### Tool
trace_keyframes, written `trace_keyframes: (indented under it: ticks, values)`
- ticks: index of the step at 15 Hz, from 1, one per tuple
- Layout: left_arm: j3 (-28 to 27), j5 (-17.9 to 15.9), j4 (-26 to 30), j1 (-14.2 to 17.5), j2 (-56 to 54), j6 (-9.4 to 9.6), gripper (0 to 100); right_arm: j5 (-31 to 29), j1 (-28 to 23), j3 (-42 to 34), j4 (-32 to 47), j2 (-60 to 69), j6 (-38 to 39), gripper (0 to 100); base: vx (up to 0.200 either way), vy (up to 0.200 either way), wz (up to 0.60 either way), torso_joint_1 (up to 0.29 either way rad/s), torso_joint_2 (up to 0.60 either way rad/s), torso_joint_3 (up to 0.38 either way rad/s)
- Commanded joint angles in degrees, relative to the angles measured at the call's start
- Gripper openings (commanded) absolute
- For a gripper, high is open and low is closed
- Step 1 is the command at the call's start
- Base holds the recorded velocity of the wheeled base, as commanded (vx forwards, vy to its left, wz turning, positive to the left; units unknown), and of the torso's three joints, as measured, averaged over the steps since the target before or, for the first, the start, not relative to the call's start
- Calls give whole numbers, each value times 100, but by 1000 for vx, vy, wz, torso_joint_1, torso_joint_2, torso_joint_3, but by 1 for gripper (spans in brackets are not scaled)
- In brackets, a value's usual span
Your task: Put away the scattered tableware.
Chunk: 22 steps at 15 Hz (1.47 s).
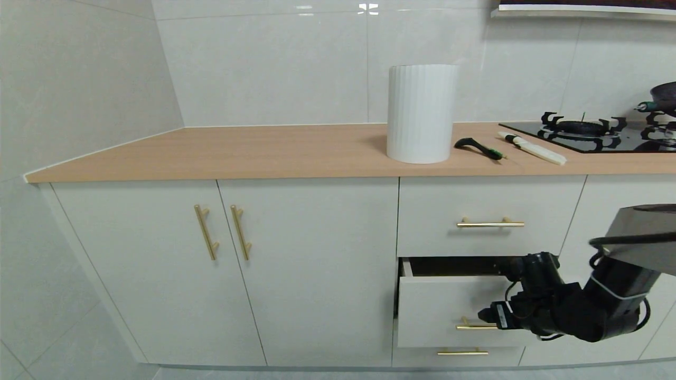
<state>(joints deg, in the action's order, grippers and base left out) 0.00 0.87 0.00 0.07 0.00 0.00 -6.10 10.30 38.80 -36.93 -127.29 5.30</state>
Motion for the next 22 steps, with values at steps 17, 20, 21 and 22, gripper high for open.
trace_keyframes:
  ticks: [17,20,21,22]
  values:
    - [0,1,0,1,0,0,100,-436,376,303,-843,249,217,100,0,0,0,0,0,0]
    - [0,1,0,1,0,0,100,-419,359,268,-790,231,199,100,0,0,0,0,0,0]
    - [0,1,0,1,0,0,100,-419,359,268,-772,231,199,100,0,0,0,0,0,0]
    - [0,1,0,1,0,0,100,-401,359,303,-271,372,190,100,0,0,0,0,0,0]
